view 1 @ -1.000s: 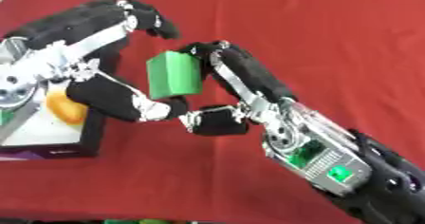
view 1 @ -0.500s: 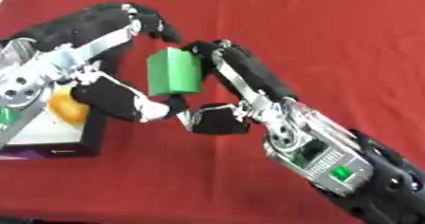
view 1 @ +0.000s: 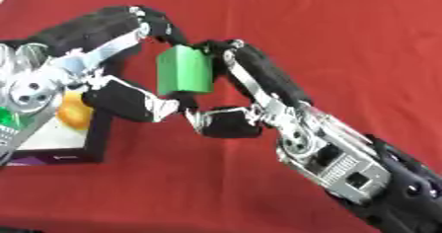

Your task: Pick up the objects with one hand, pass them to the other hand, and then place them into the box on the other side of the table.

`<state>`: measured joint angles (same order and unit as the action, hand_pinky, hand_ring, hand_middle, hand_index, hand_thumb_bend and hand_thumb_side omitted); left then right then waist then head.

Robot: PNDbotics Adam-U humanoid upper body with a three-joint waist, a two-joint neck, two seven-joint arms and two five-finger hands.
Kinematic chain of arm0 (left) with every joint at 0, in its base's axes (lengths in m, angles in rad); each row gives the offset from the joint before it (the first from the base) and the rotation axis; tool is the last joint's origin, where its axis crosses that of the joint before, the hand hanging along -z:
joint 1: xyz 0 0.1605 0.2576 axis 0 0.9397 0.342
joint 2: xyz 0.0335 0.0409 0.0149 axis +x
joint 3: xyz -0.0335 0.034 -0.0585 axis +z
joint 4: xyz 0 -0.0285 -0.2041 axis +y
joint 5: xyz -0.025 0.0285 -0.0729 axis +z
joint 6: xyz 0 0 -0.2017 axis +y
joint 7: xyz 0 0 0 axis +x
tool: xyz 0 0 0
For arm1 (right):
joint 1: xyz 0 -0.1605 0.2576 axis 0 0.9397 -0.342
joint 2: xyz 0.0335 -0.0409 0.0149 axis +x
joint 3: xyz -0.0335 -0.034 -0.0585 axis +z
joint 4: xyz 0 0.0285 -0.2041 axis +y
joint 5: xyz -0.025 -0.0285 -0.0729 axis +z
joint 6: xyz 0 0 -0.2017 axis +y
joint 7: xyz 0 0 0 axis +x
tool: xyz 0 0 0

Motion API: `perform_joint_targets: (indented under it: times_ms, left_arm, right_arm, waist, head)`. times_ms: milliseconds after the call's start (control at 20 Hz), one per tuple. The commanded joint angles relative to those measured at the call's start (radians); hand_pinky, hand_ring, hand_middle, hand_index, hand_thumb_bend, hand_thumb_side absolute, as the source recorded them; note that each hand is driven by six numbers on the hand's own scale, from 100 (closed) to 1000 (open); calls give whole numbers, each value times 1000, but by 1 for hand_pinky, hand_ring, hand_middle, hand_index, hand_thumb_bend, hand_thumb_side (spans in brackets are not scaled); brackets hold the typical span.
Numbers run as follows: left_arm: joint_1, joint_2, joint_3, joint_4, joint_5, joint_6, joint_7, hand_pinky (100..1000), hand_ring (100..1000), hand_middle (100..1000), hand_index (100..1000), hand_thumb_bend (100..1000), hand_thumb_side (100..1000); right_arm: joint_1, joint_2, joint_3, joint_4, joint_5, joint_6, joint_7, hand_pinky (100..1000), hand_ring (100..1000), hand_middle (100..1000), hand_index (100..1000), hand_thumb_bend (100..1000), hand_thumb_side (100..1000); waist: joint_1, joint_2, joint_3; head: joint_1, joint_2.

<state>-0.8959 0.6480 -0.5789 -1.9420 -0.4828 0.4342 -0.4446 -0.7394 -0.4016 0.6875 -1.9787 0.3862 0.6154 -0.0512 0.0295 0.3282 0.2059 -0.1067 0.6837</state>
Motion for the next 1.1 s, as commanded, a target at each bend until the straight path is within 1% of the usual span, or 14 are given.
perform_joint_targets:
  times_ms: [50, 150, 250, 300, 350, 400, 450, 550, 700, 850, 1000, 1100]
  left_arm:
    - [-14, 12, 11, 6, -4, 0, 13, 900, 787, 697, 801, 283, 328]
    - [-14, 11, 9, 8, -7, -3, 12, 896, 783, 691, 796, 274, 324]
    - [-14, 9, 10, 10, -8, -5, 15, 889, 778, 673, 784, 219, 313]
    - [-14, 9, 10, 9, -6, -6, 20, 885, 774, 663, 767, 193, 304]
    - [-14, 8, 10, 7, -3, -7, 26, 876, 766, 644, 731, 147, 300]
    - [-13, 9, 10, 6, 0, -7, 33, 873, 764, 638, 716, 127, 298]
    - [-13, 9, 9, 5, 4, -7, 38, 868, 758, 624, 679, 100, 296]
    - [-13, 11, 7, 4, 9, -4, 47, 861, 747, 602, 633, 100, 293]
    - [-10, 13, 9, 2, 11, -1, 61, 857, 738, 584, 617, 100, 283]
    - [-6, 15, 10, 2, 12, 1, 71, 847, 721, 544, 579, 100, 284]
    - [-2, 19, 11, 2, 14, 3, 82, 840, 704, 512, 547, 100, 275]
    - [0, 22, 11, 1, 16, 3, 86, 831, 683, 480, 507, 100, 254]
  right_arm:
    - [-15, -3, 8, -21, -4, -5, 0, 680, 576, 434, 526, 100, 180]
    - [-16, -2, 9, -21, -5, -8, 0, 681, 574, 433, 525, 100, 179]
    - [-16, -3, 11, -21, -6, -11, 2, 684, 575, 433, 525, 100, 177]
    - [-16, -4, 12, -21, -6, -11, 4, 685, 575, 434, 525, 100, 176]
    - [-15, -5, 13, -21, -6, -10, 7, 685, 576, 435, 526, 100, 181]
    - [-14, -5, 13, -21, -6, -8, 9, 685, 576, 435, 527, 100, 179]
    - [-14, -5, 12, -21, -7, -5, 11, 685, 577, 437, 528, 100, 181]
    - [-12, -6, 11, -21, -12, 1, 11, 684, 577, 439, 532, 100, 171]
    - [-10, -5, 7, -21, -31, 19, 3, 682, 579, 447, 542, 100, 183]
    - [-10, -5, 6, -21, -58, 27, -14, 682, 581, 454, 551, 100, 183]
    - [-9, -5, 5, -21, -83, 30, -30, 686, 589, 468, 569, 100, 231]
    - [-7, -5, 3, -21, -104, 33, -46, 694, 609, 490, 595, 100, 278]
  waist:
    - [1, -22, 3]
    - [1, -22, 3]
    - [0, -21, 3]
    - [0, -21, 3]
    - [-1, -21, 3]
    - [-1, -21, 3]
    - [-1, -20, 3]
    - [-1, -20, 3]
    - [-1, -20, 4]
    - [-1, -21, 3]
    - [0, -20, 3]
    - [0, -20, 3]
  head:
    - [5, -1]
    - [6, -1]
    - [6, -1]
    - [6, -1]
    - [6, -1]
    - [6, -1]
    - [6, -1]
    - [6, -2]
    - [6, -5]
    - [6, -7]
    - [6, -8]
    - [7, -8]
